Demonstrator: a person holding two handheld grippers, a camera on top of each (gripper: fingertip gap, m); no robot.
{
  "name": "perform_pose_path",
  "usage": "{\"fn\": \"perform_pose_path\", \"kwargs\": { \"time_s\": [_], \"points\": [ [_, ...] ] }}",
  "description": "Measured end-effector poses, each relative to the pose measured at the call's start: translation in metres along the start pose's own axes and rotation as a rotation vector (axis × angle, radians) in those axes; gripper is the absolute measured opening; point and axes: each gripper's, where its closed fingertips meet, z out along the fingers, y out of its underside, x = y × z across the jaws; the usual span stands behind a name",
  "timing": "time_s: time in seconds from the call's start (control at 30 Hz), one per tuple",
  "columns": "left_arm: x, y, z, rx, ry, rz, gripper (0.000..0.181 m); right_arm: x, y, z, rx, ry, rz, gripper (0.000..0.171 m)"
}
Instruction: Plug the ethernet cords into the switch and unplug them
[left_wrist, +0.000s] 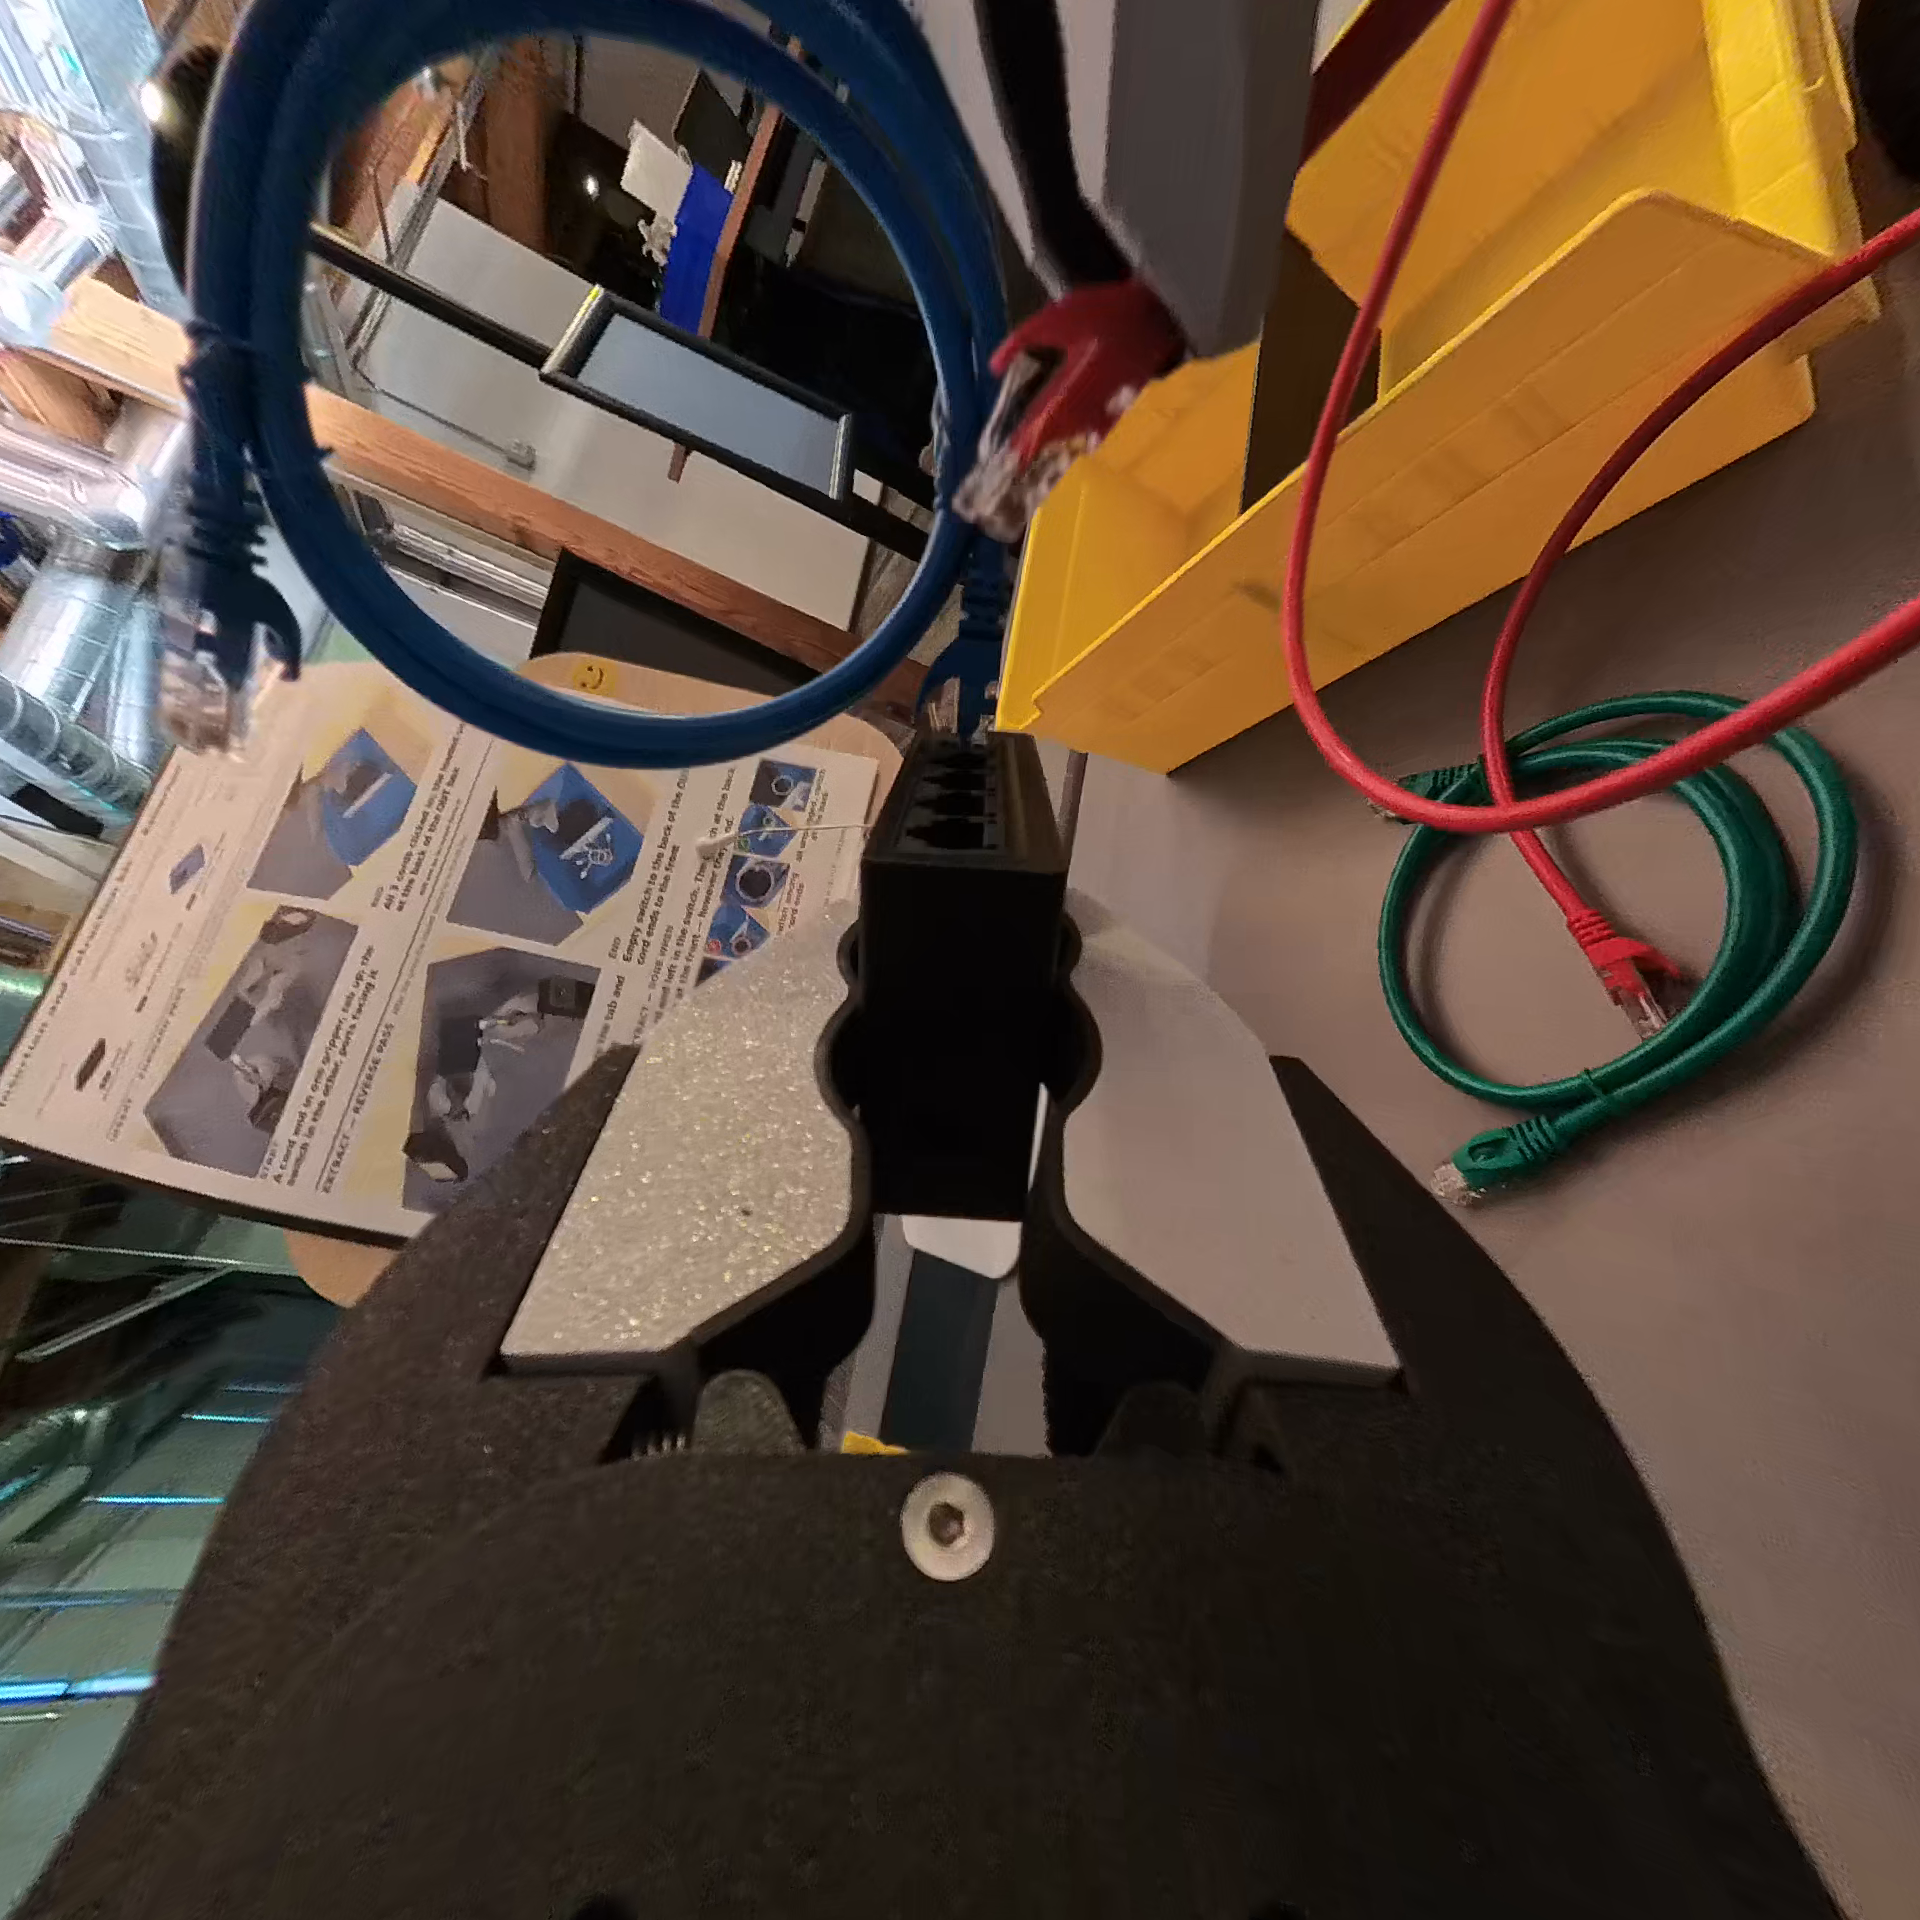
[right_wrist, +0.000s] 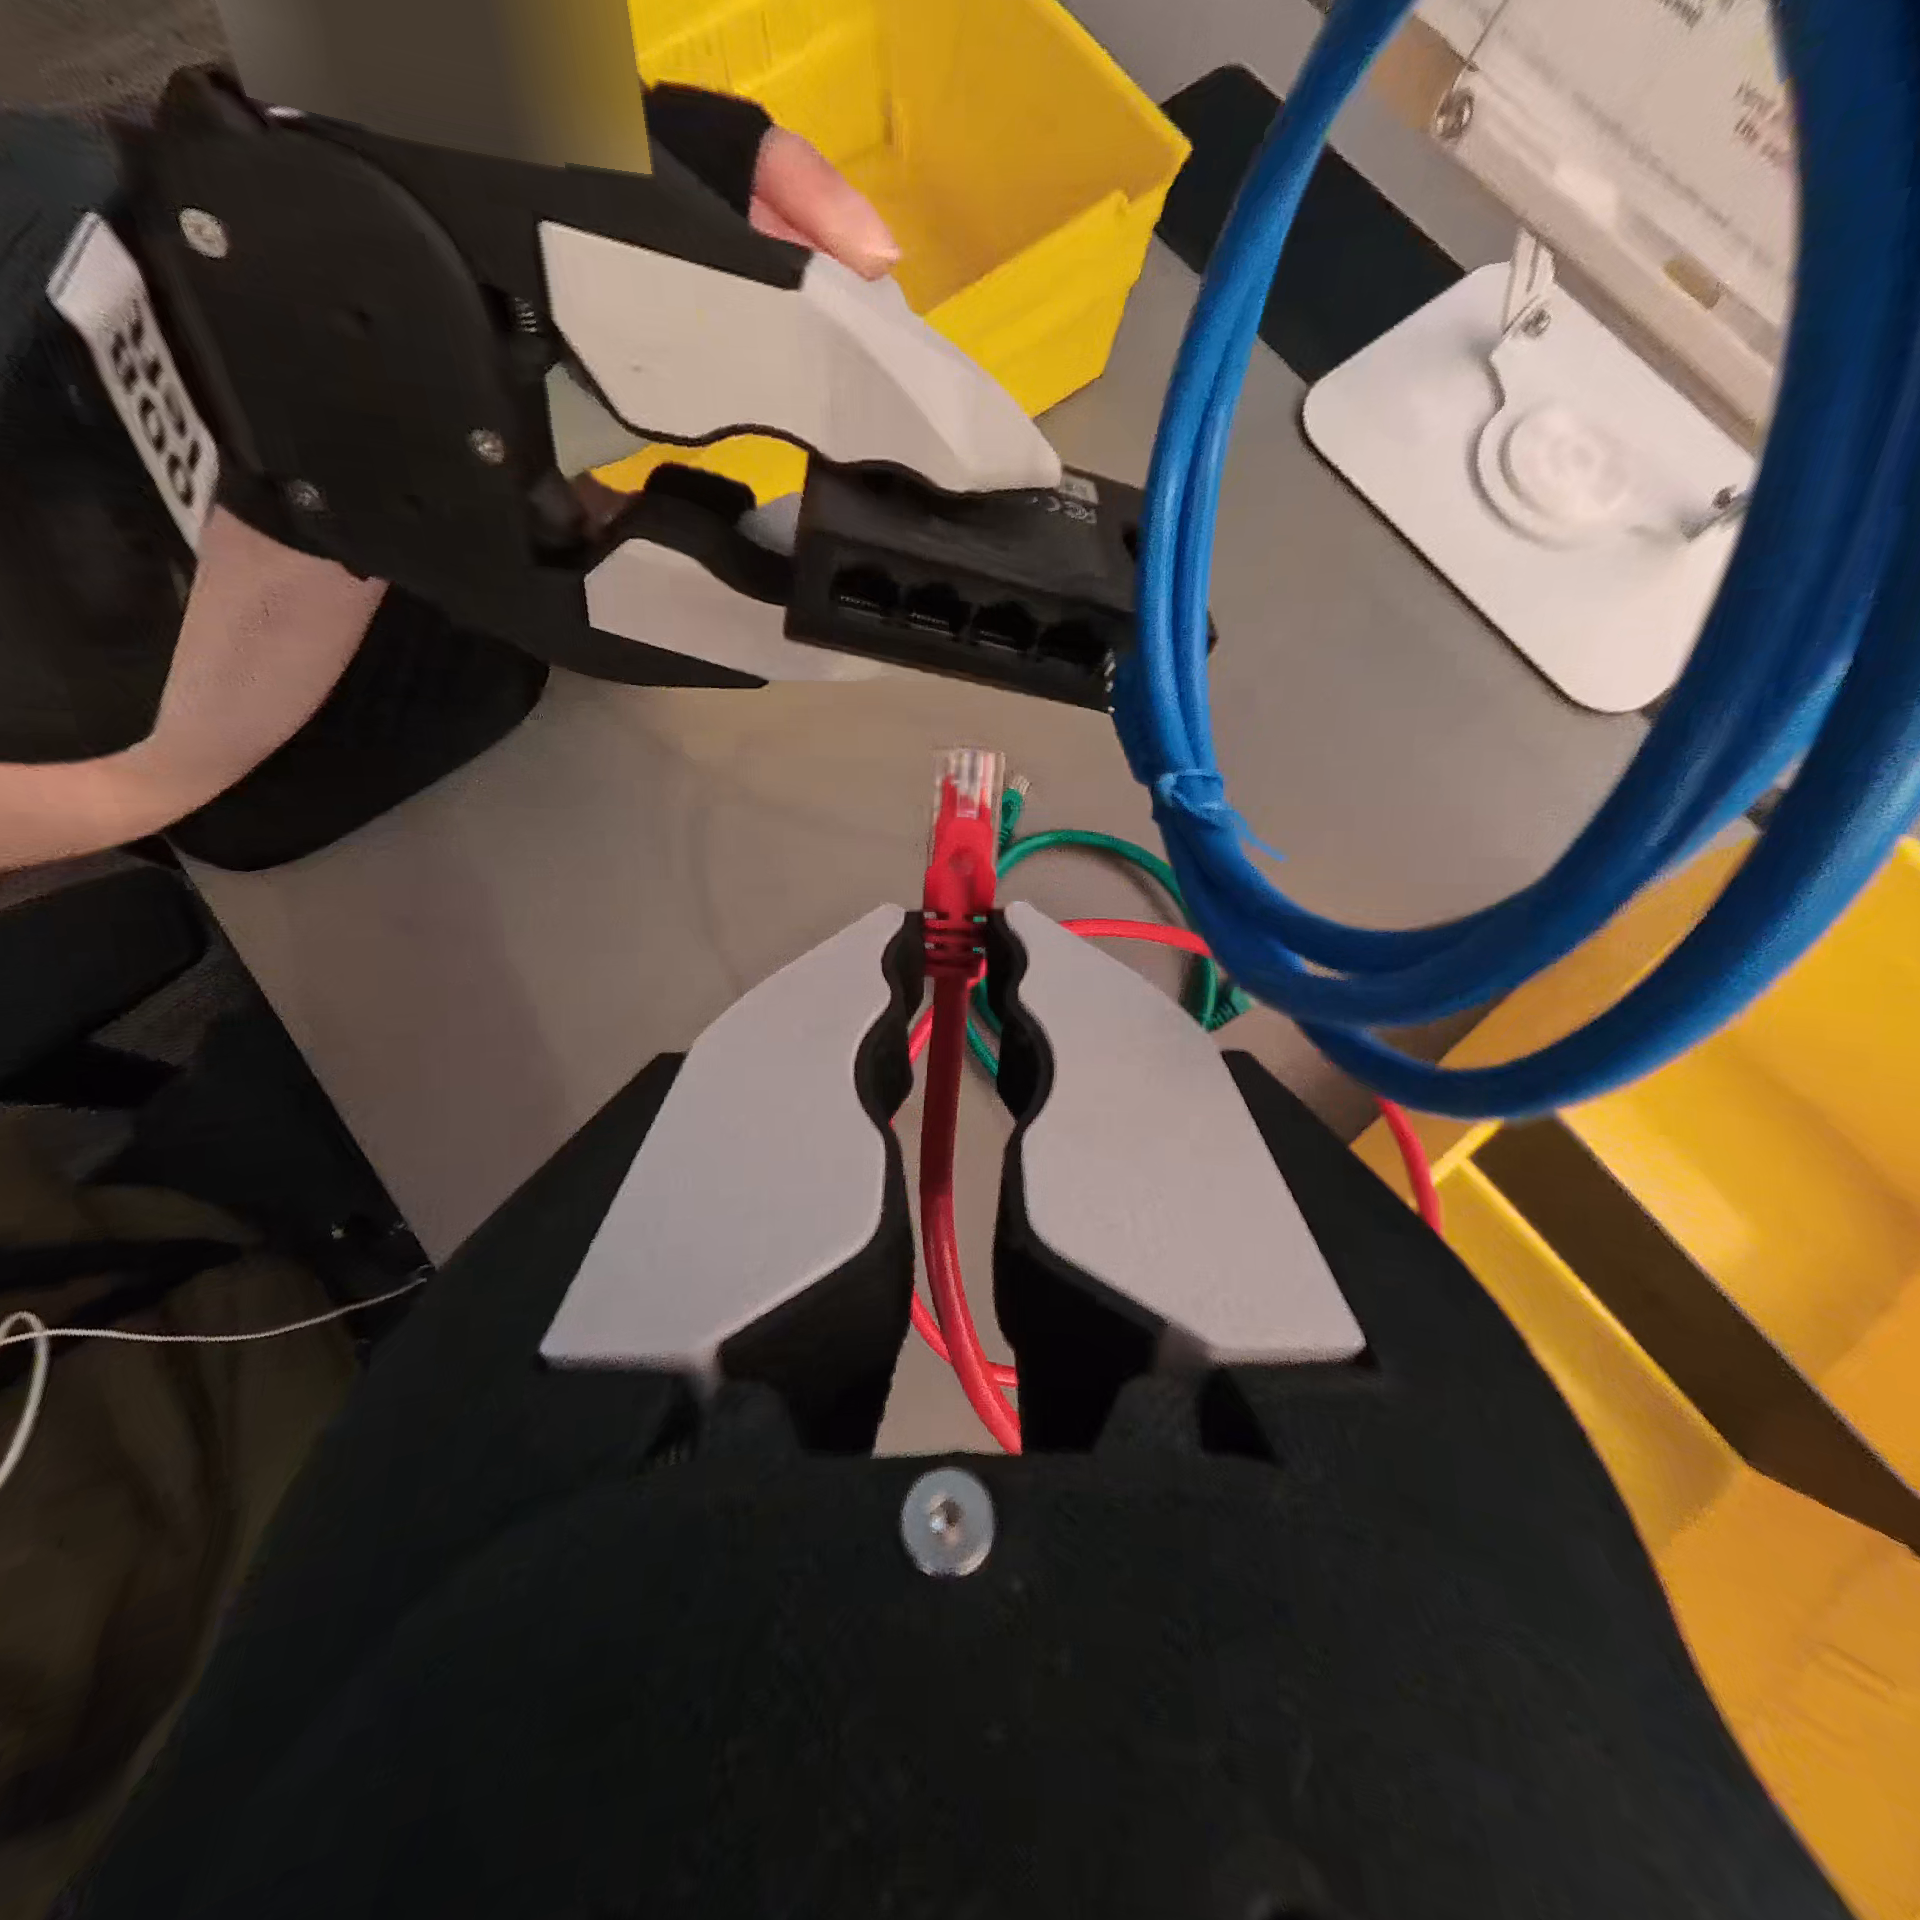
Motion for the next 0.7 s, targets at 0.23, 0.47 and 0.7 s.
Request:
{"fn": "perform_pose_path", "kwargs": {
  "time_s": [0.23, 0.47, 0.7],
  "points": [
    [0.011, -0.008, 0.006, 0.023, -0.039, 0.112, 0.029, 0.011, 0.014, 0.013, -0.09, 0.035, 0.04, 0.012],
    [0.015, -0.017, 0.011, 0.014, -0.119, 0.23, 0.029, 0.02, 0.021, 0.022, -0.167, 0.111, 0.037, 0.012],
    [0.012, -0.024, 0.007, 0.051, -0.157, 0.275, 0.029, 0.017, 0.02, 0.013, -0.148, 0.14, 0.018, 0.012]
  ]
}}
